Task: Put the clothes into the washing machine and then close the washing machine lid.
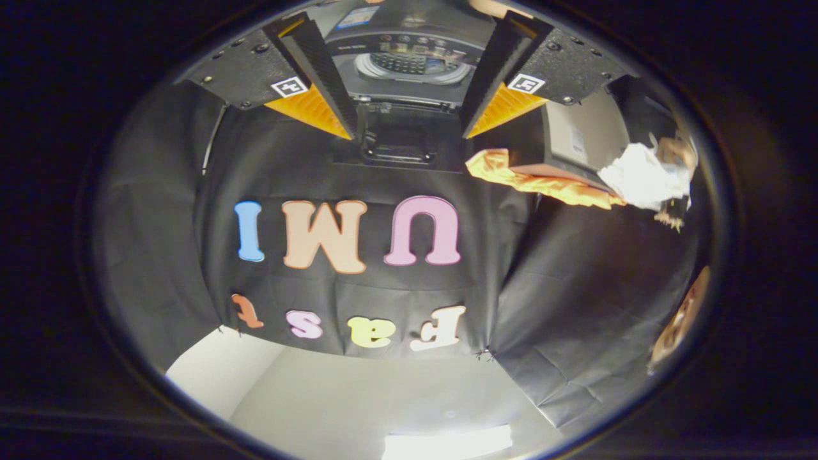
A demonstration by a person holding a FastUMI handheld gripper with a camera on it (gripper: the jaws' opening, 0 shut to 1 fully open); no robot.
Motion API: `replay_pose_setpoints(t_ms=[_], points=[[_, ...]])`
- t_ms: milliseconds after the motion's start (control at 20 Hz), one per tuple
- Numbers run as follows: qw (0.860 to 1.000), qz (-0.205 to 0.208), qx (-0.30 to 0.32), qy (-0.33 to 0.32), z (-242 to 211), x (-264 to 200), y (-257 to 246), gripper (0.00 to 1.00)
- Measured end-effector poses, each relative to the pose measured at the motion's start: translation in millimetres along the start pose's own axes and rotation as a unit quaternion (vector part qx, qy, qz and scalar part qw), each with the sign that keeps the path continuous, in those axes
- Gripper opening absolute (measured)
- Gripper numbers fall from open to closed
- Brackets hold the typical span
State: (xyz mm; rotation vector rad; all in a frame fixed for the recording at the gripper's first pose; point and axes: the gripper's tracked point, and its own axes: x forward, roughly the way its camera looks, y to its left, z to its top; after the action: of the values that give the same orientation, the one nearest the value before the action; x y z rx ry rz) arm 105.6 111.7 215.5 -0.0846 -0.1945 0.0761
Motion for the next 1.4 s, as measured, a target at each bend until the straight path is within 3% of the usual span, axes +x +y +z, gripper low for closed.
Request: replay_pose_setpoints(t_ms=[400, 800, 1050, 1400], points=[[0.998, 0.051, 0.003, -0.031, 74.6, 95.9, 88.1, 0.97], [0.992, 0.096, 0.061, -0.046, 116.7, 184.8, 198.4, 0.97], [0.989, 0.131, 0.062, 0.015, 99.4, 229.0, 262.2, 0.97], [0.981, 0.129, 0.04, 0.14, 51.7, 286.0, 329.2, 0.97]])
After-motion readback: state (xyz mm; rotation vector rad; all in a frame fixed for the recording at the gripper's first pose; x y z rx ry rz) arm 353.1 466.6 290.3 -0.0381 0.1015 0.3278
